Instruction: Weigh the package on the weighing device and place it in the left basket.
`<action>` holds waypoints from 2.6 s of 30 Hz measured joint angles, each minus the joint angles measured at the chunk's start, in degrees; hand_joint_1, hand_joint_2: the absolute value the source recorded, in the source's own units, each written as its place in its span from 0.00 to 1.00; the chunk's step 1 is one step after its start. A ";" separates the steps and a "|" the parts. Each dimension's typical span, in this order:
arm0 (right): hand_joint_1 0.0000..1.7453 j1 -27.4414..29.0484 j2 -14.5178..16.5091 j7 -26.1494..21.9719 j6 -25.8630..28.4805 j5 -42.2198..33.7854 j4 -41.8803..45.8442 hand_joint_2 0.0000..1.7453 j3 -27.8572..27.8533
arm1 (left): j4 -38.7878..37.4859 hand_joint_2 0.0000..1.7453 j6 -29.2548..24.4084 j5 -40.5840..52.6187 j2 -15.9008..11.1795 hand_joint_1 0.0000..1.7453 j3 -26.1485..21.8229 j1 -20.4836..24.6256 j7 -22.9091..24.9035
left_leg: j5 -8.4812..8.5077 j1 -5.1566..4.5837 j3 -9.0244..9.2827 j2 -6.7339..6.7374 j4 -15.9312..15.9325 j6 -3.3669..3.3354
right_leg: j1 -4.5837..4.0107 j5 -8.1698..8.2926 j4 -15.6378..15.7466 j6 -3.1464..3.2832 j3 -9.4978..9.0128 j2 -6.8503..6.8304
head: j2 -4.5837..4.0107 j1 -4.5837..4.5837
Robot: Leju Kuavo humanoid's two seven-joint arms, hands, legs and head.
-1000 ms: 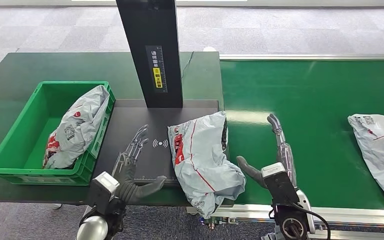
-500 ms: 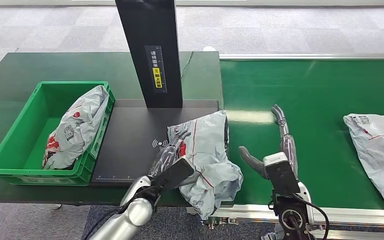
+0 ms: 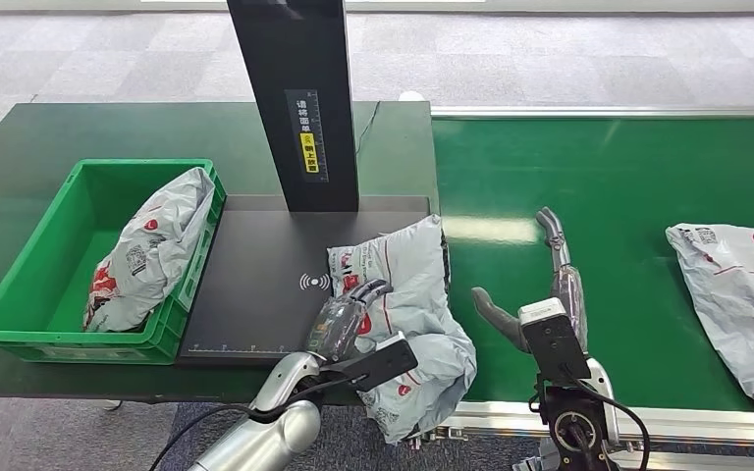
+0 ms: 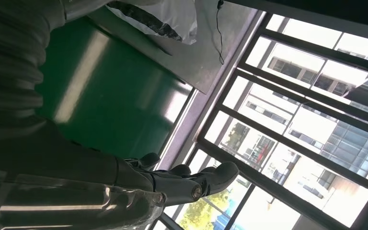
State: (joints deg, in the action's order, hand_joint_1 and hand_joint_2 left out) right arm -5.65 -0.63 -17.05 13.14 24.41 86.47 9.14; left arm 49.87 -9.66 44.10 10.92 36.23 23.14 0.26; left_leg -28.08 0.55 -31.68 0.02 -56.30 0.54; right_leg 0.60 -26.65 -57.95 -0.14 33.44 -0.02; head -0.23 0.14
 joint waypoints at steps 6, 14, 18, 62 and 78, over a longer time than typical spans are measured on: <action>0.00 -0.02 0.02 0.00 -0.02 0.00 -0.05 1.00 -0.23 | -0.08 1.00 -1.33 -0.01 0.00 1.00 -1.07 -0.04 -1.85 | 0.00 0.00 0.00 -0.01 0.00 0.00 | 0.00 0.00 0.00 0.00 -0.01 0.00 | 0.01 -0.01; 0.00 -0.24 0.02 -0.01 -0.09 0.03 -0.61 1.00 -0.33 | -0.08 1.00 -1.63 -4.06 0.14 1.00 -3.10 -0.33 -6.09 | 0.00 0.00 0.00 0.00 0.00 0.00 | 0.00 0.00 0.00 0.00 0.00 0.00 | 0.01 -0.01; 0.00 -0.42 0.02 -0.14 -0.03 0.04 -0.90 1.00 -0.32 | 0.73 1.00 -3.45 -8.73 0.29 1.00 -4.80 -1.40 -11.43 | 0.00 0.00 -0.01 0.00 0.00 0.00 | 0.00 0.00 0.00 0.00 0.02 0.00 | 0.00 -0.01; 0.00 4.41 -2.11 -2.44 2.94 0.00 0.98 1.00 -1.49 | 24.00 1.00 -25.92 -3.04 -4.07 1.00 -53.51 2.29 -22.73 | 0.06 0.02 -0.06 0.05 0.01 0.04 | -0.04 0.01 -0.05 0.02 0.10 0.03 | 0.00 0.01; 0.00 4.04 -2.14 -1.98 2.82 0.24 1.02 1.00 0.26 | 14.83 1.00 -26.01 0.05 -1.91 1.00 -80.24 9.73 -40.01 | 0.05 0.02 -0.14 0.05 0.01 0.05 | -0.03 0.01 -0.04 0.02 0.17 0.03 | 0.00 0.01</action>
State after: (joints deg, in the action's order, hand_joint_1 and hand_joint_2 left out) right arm -1.60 -2.78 -19.03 15.96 24.65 87.48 9.40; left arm 64.70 -35.67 44.15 9.01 -44.00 32.88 -39.76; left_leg -28.03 0.57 -31.82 0.07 -56.29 0.59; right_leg 0.56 -26.64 -57.98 -0.11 33.61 0.00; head -0.23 0.15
